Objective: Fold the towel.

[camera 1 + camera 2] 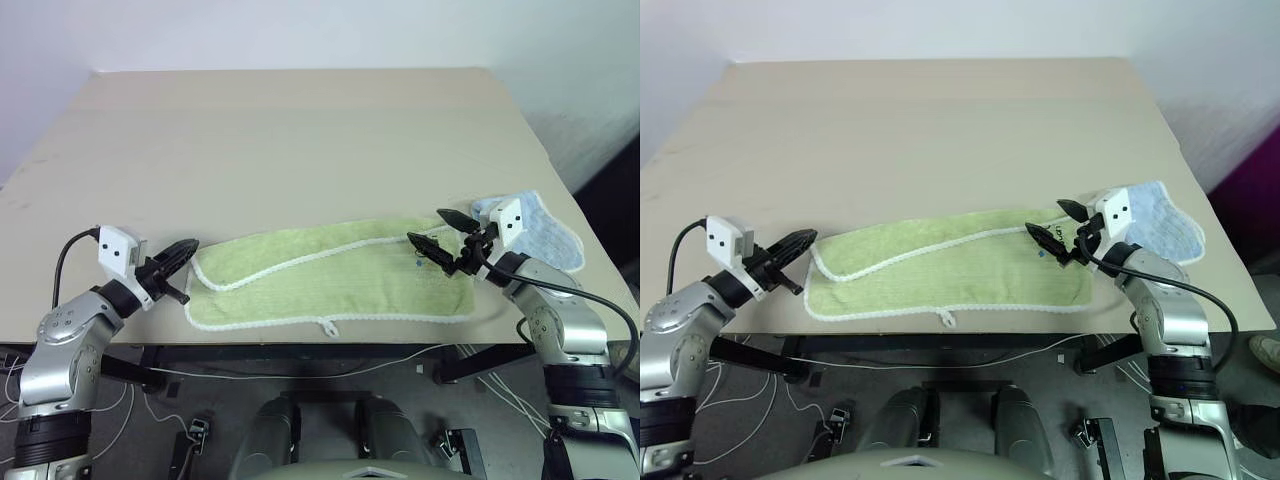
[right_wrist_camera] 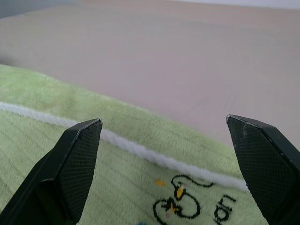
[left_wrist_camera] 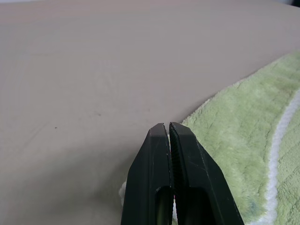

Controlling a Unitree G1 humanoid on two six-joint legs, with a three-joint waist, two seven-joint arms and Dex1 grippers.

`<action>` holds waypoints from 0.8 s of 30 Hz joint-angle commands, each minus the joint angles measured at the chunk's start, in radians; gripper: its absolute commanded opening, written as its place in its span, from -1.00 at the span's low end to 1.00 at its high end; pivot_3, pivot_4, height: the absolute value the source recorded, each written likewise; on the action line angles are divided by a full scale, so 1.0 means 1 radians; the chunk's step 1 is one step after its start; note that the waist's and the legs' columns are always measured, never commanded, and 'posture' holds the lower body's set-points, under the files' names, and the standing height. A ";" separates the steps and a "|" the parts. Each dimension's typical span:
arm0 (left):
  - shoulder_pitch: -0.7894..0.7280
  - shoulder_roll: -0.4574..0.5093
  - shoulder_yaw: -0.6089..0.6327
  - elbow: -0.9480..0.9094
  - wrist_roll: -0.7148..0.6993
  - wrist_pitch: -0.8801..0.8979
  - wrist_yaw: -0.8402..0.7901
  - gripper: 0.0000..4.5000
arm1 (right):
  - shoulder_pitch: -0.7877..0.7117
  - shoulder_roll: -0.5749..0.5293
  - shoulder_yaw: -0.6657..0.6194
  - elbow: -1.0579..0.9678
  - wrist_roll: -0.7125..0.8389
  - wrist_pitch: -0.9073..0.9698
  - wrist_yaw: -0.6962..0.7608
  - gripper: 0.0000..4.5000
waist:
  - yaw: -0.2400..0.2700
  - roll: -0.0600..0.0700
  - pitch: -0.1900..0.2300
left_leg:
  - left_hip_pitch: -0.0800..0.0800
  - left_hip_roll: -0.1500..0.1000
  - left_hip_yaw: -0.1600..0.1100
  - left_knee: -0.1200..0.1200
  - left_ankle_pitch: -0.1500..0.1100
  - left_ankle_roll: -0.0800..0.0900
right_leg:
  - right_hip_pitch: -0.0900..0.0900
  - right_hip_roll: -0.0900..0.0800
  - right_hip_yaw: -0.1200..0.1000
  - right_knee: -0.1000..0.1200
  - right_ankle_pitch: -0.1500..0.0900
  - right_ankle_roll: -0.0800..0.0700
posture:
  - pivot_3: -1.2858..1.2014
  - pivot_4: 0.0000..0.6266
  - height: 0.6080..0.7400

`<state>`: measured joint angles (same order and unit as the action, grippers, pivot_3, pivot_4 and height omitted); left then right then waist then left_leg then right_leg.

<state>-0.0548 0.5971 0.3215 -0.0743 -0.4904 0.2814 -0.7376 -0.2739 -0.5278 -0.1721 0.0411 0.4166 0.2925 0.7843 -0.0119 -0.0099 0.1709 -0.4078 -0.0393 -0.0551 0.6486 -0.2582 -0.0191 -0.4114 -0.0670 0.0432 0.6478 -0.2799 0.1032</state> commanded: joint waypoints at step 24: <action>-0.019 0.132 -0.023 0.051 0.107 -0.083 -0.122 -0.94 | -0.053 0.063 0.029 0.013 -0.009 -0.046 -0.013 0.98 | -0.001 0.000 0.000 | 0.000 0.000 0.000 0.000 0.000 0.000 | 0.000 0.000 0.000 0.000 0.000 0.000 | 0.03 -0.52 1.00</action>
<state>-0.0734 0.6996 0.2881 -0.0146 -0.3926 0.2269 -0.8390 -0.3179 -0.4730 -0.1410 0.0707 0.4049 0.2690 0.7773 -0.0127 -0.0098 0.1710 -0.4077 -0.0393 -0.0551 0.6483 -0.2582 -0.0192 -0.4118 -0.0670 0.0433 0.6478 -0.2799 0.1032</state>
